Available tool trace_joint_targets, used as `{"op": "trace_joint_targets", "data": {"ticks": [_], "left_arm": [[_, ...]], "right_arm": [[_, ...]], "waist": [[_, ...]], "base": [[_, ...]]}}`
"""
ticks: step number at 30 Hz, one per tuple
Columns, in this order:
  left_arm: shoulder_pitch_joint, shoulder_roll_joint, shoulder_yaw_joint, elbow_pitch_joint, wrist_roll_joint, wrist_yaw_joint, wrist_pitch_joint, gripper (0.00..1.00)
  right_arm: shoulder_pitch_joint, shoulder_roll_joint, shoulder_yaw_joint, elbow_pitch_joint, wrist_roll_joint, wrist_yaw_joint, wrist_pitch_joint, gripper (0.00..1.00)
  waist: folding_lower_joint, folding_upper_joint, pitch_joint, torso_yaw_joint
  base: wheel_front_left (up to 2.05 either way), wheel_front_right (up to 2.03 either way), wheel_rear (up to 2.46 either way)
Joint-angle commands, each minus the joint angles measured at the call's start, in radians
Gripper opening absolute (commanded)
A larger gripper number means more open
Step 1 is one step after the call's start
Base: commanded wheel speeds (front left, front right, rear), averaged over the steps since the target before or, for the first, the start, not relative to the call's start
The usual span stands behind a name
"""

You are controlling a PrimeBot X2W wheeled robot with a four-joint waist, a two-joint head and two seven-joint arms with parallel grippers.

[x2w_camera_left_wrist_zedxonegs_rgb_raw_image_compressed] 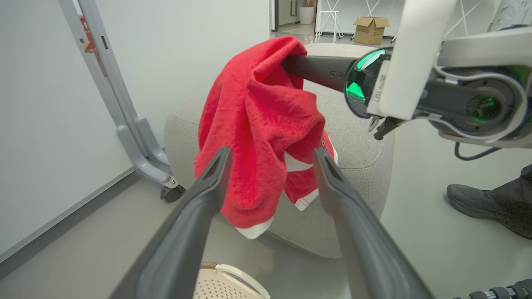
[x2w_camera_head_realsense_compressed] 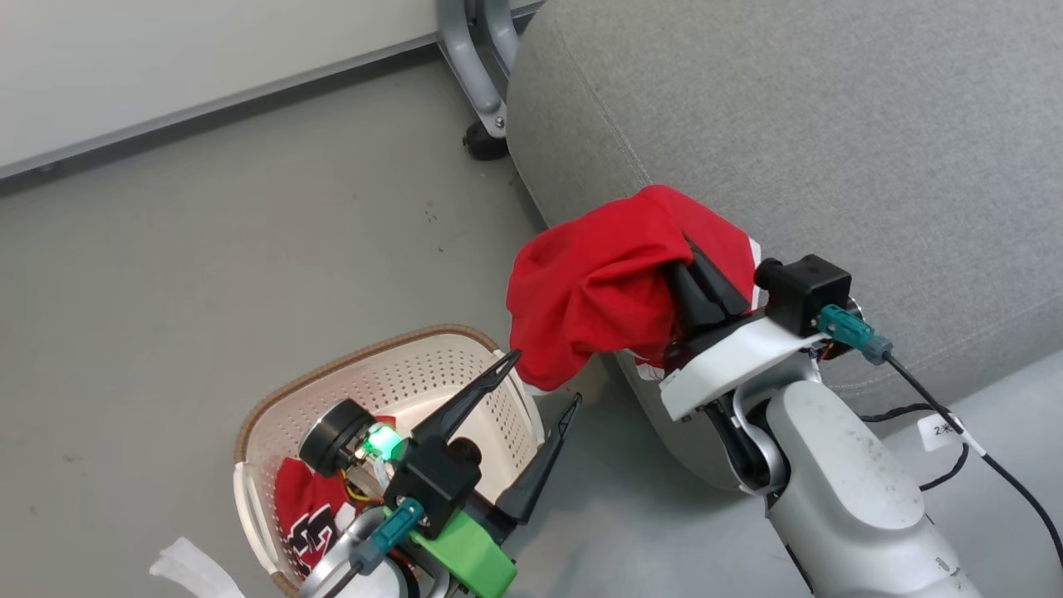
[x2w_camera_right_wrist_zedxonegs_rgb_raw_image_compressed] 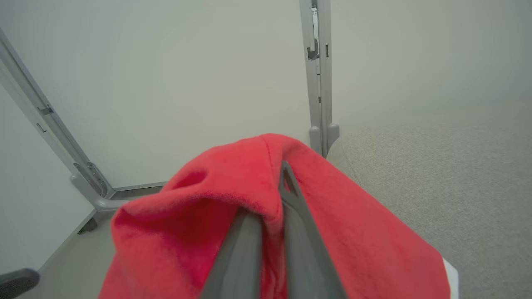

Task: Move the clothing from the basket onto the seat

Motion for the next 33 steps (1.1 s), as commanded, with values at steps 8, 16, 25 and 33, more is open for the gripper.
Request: {"op": "trace_joint_targets", "data": {"ticks": [8,16,25,33], "left_arm": [[-0.089,0.037,-0.019,-0.036,0.034,-0.014,0.031,1.00],[-0.186,0.060,-0.037,-0.082,0.052,-0.023,0.046,1.00],[-0.283,0.075,-0.067,-0.110,0.067,-0.028,0.041,1.00],[-0.317,0.080,-0.083,-0.105,0.064,-0.030,0.034,1.00]], "right_arm": [[-0.077,0.000,-0.176,0.016,-0.039,0.000,-0.003,0.00],[-0.240,-0.065,-0.396,0.038,-0.094,0.000,-0.003,0.00],[-0.438,-0.189,-0.582,0.146,-0.144,0.000,-0.003,0.00],[-0.471,-0.179,-0.738,0.294,-0.226,0.000,-0.003,1.00]], "waist": [[0.0000,0.0000,0.172,-0.069],[0.0000,0.0000,0.301,-0.012],[0.0000,0.0000,0.424,0.068],[0.0000,0.0000,0.482,0.088]], "base": [[0.00,0.00,0.00],[0.00,0.00,0.00],[0.00,0.00,0.00],[0.00,0.00,0.00]]}}
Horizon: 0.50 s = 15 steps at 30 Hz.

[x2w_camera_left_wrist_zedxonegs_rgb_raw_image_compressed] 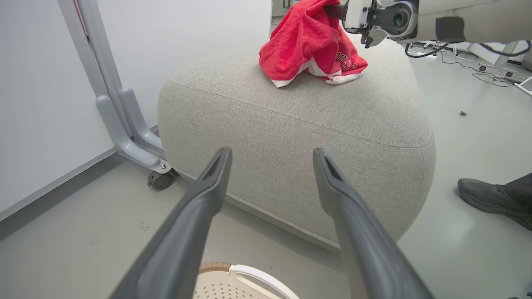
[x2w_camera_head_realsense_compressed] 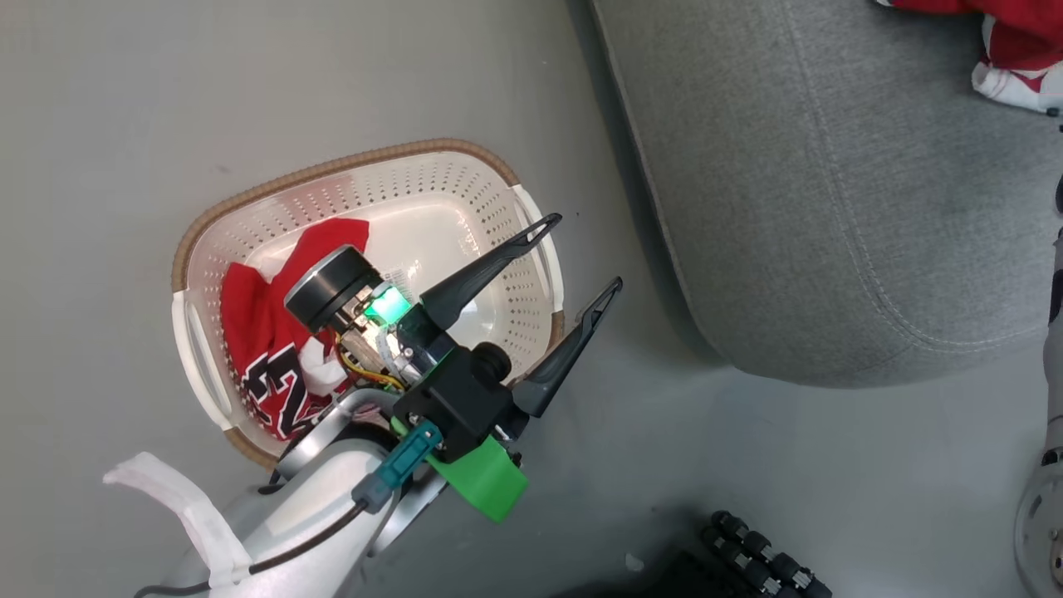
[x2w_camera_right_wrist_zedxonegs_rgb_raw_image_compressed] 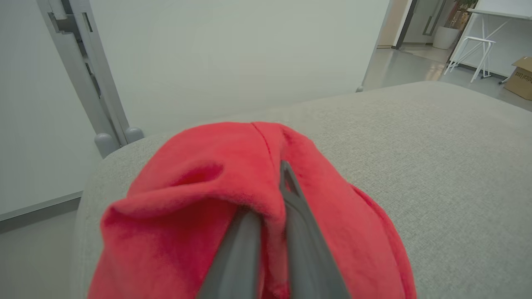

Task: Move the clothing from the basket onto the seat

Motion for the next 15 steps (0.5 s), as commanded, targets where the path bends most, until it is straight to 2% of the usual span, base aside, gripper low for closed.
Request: {"op": "trace_joint_targets", "data": {"ticks": [1,7,15], "left_arm": [[-0.018,0.010,-0.002,0.002,0.000,-0.004,-0.005,1.00],[-0.017,0.004,-0.001,0.021,-0.010,0.007,-0.018,1.00],[0.030,-0.014,0.020,0.061,-0.039,0.049,-0.064,1.00]], "right_arm": [[0.012,0.006,-0.017,0.005,-0.017,0.000,-0.003,1.00],[0.105,0.057,-0.070,-0.044,-0.050,0.000,-0.003,1.00],[0.300,0.134,-0.041,-0.211,-0.044,0.000,-0.003,1.00]], "waist": [[-0.0002,-0.0001,0.031,0.026],[-0.0002,-0.0001,0.011,0.023],[-0.0002,-0.0001,-0.075,0.022]], "base": [[0.00,0.00,0.00],[0.00,0.00,0.00],[0.00,0.00,0.00]]}}
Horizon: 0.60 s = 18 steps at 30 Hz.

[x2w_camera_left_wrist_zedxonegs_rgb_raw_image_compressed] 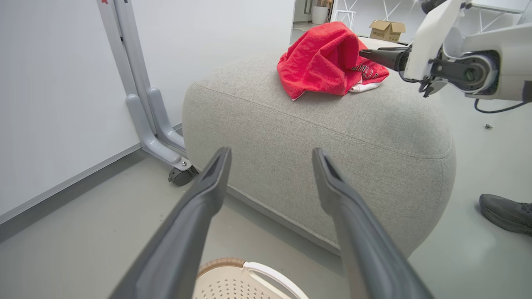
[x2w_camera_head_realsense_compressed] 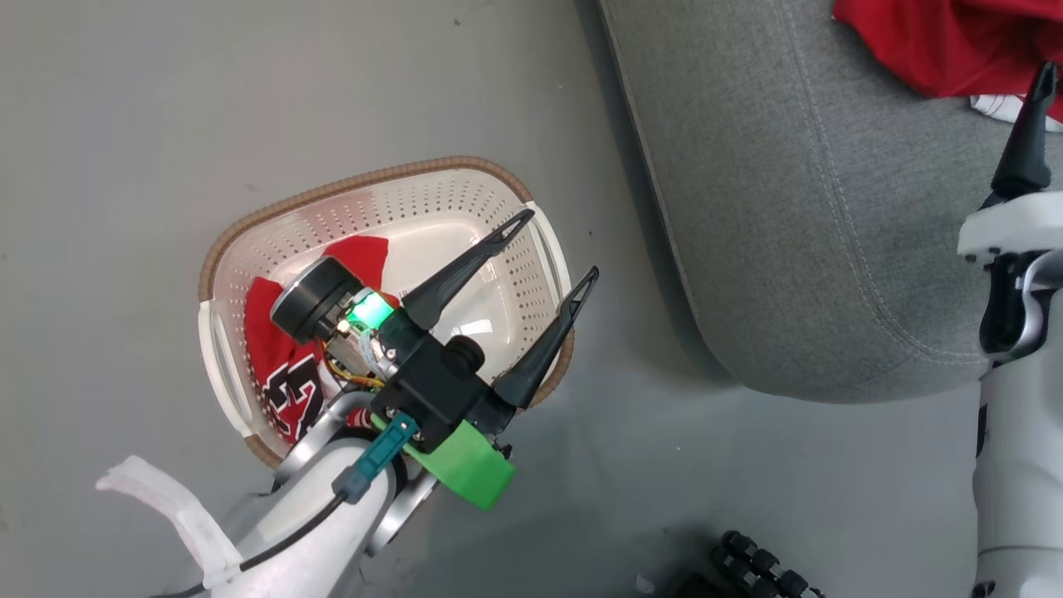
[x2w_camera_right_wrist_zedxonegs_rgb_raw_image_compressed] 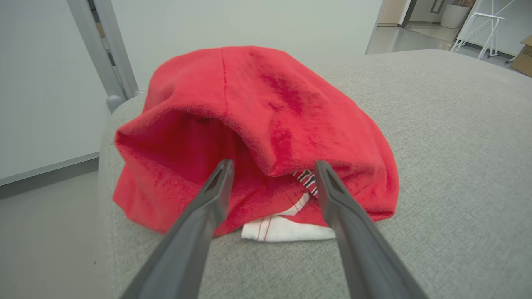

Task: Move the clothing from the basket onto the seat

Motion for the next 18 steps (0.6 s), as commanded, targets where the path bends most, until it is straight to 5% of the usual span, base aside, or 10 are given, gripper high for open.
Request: {"op": "trace_joint_targets", "data": {"ticks": [1,18], "left_arm": [[0.023,-0.006,0.007,0.009,-0.010,0.011,-0.012,1.00],[0.148,-0.055,0.149,0.123,-0.120,0.140,-0.123,1.00]], "right_arm": [[0.042,0.011,0.011,-0.030,0.006,0.000,-0.003,1.00],[0.404,0.046,0.284,-0.321,0.036,0.000,-0.003,1.00]], "waist": [[-0.0001,0.0000,-0.049,0.001],[-0.0001,0.0000,-0.270,0.129]], "base": [[0.00,0.00,0.00],[0.00,0.00,0.00]]}}
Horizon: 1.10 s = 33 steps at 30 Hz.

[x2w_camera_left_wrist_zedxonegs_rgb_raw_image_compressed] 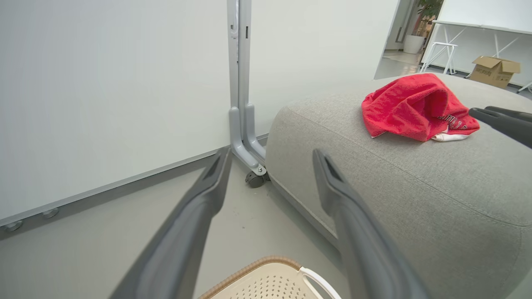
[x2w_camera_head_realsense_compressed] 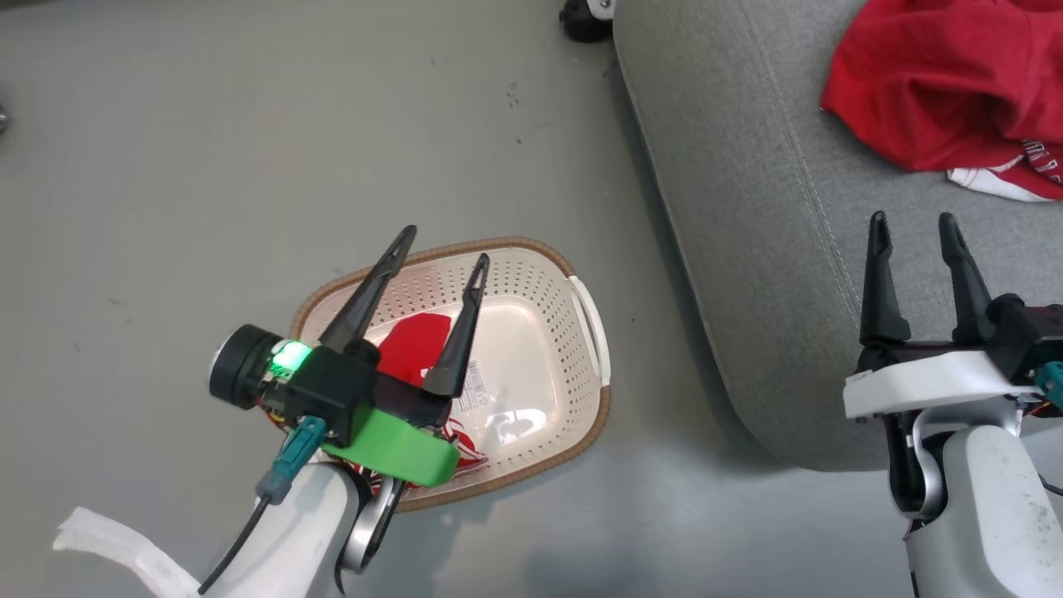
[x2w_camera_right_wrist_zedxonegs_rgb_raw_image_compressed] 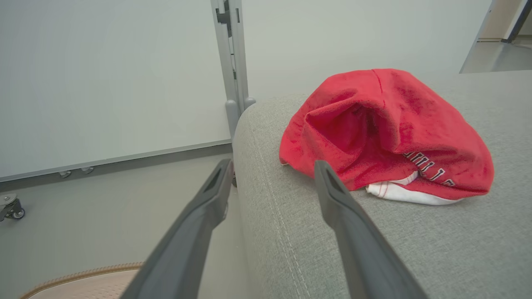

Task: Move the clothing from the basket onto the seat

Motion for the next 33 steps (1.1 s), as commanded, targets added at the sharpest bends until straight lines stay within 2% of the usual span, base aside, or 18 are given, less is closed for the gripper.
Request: {"op": "trace_joint_targets", "data": {"ticks": [1,8,15,24,33], "left_arm": [[0.024,0.000,0.019,0.007,-0.007,0.012,-0.006,1.00],[0.088,-0.016,0.144,-0.002,-0.027,0.055,-0.009,1.00],[0.165,-0.034,0.269,-0.022,-0.015,0.066,-0.009,1.00],[0.268,-0.091,0.363,-0.025,0.030,0.032,-0.009,1.00],[0.350,-0.117,0.386,0.006,0.082,-0.002,-0.009,1.00]], "right_arm": [[0.024,-0.003,0.018,-0.017,0.006,0.000,-0.003,1.00],[0.093,-0.003,0.085,-0.113,-0.011,0.000,0.031,1.00],[0.144,-0.003,0.106,-0.204,-0.029,0.000,0.085,1.00],[0.227,-0.003,0.109,-0.257,-0.019,0.000,0.136,1.00],[0.299,-0.003,0.129,-0.262,-0.002,0.000,0.169,1.00]], "waist": [[0.0000,0.0000,-0.066,0.067],[0.0000,0.0000,-0.122,0.145],[0.0000,0.0000,-0.165,0.205],[0.0000,0.0000,-0.232,0.231],[0.0000,0.0000,-0.292,0.221]], "base": [[0.00,0.00,0.00],[0.00,0.00,0.00],[0.00,0.00,0.00],[0.00,0.00,0.00],[0.00,0.00,0.00]]}}
